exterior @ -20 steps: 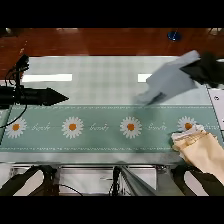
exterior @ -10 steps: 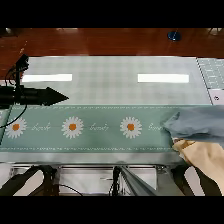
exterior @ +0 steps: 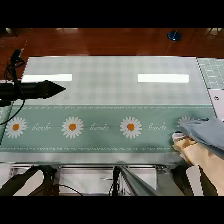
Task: Fold the shirts.
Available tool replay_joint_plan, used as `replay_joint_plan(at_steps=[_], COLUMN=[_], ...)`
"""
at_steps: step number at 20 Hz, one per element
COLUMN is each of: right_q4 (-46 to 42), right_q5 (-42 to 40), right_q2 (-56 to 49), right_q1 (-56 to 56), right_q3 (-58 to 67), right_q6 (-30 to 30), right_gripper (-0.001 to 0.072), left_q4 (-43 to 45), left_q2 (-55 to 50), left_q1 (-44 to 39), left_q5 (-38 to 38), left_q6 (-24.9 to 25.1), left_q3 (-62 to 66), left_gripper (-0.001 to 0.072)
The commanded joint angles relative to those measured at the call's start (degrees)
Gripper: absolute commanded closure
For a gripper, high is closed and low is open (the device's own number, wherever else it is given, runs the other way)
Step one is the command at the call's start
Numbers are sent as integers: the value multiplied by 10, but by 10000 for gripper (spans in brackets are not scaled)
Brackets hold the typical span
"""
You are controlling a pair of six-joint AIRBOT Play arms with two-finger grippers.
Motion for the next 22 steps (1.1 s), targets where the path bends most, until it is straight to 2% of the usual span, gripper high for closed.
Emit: replay_joint_plan(at_steps=[1, 5, 10, 14, 15, 16, 17, 19, 21, 22], right_q4=[-85, -153, -240, -235, -228, -224, -230, -271, -311, -301], right_q5=[73, 64, 1, -67, -88, -104, -125, -172, -238, -270], right_q2=[2, 2, 2, 2, 2, 2, 2, 2, 2, 2], right_q1=[-49, -79, -82, -82, -82, -82, -82, -82, -82, -81], right_q3=[-69, -147, -224, -254, -262, -267, -270, -270, -269, -262], right_q6=[-13, -13, -5, 11, 11, 11, 11, 13, 97, 140], right_gripper=[690, 690, 690, 675, 529, 346, 249, 244, 244, 245], left_q4=[6, 24, 35, 35, 35, 35, 35, 35, 35, 35], left_q2=[0, 0, 0, 0, 0, 0, 0, 0, 0, 0], left_q1=[1, 1, 2, 16, 22, 29, 34, 48, 53, 53], left_q5=[75, 115, 144, 150, 150, 150, 150, 150, 150, 150], left_q6=[0, 0, 0, -1, -1, -1, -1, -1, -1, 0], left_q3=[0, 0, 0, 0, 0, 0, 0, 0, 0, 0], left_gripper=[366, 367, 374, 374, 374, 374, 374, 374, 374, 374])
